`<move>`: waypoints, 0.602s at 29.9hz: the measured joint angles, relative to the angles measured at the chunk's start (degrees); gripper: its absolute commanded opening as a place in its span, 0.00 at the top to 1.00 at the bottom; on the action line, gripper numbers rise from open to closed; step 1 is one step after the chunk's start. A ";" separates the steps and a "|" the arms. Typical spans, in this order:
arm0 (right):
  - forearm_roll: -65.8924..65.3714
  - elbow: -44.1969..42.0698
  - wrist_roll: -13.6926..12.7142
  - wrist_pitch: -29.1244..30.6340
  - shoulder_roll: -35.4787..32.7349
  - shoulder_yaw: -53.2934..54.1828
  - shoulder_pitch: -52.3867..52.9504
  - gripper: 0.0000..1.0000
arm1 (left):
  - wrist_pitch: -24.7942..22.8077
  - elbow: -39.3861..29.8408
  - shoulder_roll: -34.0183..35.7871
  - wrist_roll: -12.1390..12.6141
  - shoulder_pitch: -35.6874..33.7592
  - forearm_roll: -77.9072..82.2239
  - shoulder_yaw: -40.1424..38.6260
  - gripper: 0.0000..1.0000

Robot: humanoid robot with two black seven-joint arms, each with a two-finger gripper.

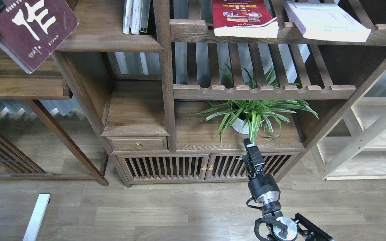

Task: Organize books on shelf

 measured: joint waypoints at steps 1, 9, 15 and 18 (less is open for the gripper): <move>0.02 0.06 0.00 0.00 0.00 0.02 -0.04 0.01 | 0.51 0.05 0.28 0.00 -0.36 0.00 0.35 0.99; 0.05 2.16 -0.09 0.00 0.00 0.14 0.08 0.01 | 3.70 2.14 2.25 0.00 -5.77 0.06 3.82 0.99; 0.05 3.18 -0.09 0.00 0.00 0.19 -0.54 0.01 | 4.83 5.52 2.70 0.00 -11.21 0.08 7.56 0.99; 0.05 4.01 -0.09 0.00 0.00 0.22 -0.66 0.01 | 5.68 6.93 3.18 0.00 -13.20 0.08 9.57 0.99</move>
